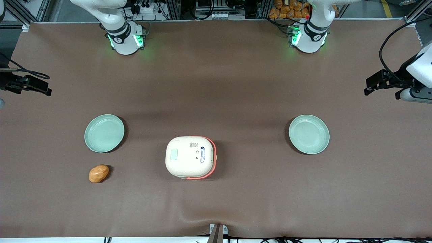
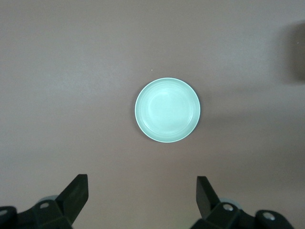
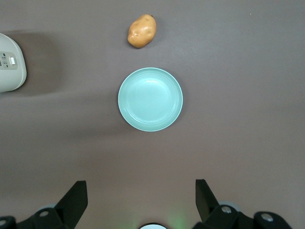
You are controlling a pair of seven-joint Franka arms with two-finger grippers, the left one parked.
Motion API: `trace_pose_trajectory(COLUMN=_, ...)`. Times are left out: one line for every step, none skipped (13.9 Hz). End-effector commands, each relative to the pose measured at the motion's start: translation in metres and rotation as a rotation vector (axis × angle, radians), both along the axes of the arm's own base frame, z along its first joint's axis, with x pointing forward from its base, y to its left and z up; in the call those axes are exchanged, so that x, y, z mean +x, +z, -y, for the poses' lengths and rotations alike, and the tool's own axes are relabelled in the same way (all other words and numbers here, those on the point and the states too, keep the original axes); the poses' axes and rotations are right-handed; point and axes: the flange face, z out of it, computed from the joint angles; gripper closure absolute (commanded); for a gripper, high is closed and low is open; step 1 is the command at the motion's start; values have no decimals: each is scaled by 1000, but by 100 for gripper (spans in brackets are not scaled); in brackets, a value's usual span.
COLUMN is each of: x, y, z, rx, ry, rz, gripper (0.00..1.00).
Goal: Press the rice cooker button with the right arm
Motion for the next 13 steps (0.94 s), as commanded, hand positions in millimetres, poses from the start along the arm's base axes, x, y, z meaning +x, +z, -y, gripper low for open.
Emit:
trace_pose_trajectory(x=-5, y=3, z=-1, rx=-6, ry=15, rz=2, gripper=0)
trace_pose_trajectory(x=-5, y=3, z=-1, rx=-6, ry=15, rz=2, gripper=0)
trace_pose_trajectory(x=-5, y=3, z=-1, rx=-6, ry=17, rz=2, gripper=0)
trace_pose_trajectory(x=-5, y=4, z=-3, rx=-5, ry=20, rz=5, gripper=0)
trace_pose_trajectory(x=-5, y=4, z=-3, rx=-5, ry=21, rz=5, gripper=0)
trace_pose_trajectory(x=-5, y=4, z=-4, rx=-3, ry=24, rz=4, gripper=0)
trace_pose_trajectory(x=-5, y=3, z=-4, rx=-3, ry=24, rz=2, gripper=0)
trace_pose_trajectory(x=-4, y=3, z=-6, rx=-3, ry=27, rz=2, gripper=0)
trace_pose_trajectory(x=-4, y=2, z=-9, rx=-2, ry=34, rz=2, gripper=0)
trace_pose_trajectory(x=-4, y=3, z=-11, rx=-4, ry=40, rz=4, gripper=0)
trace_pose_trajectory(x=-3, y=3, z=-15, rx=-2, ry=47, rz=7, gripper=0)
trace_pose_trajectory(x=-3, y=5, z=-22, rx=-1, ry=70, rz=13, gripper=0)
trace_pose_trajectory(x=-2, y=4, z=-28, rx=3, ry=113, rz=13, gripper=0)
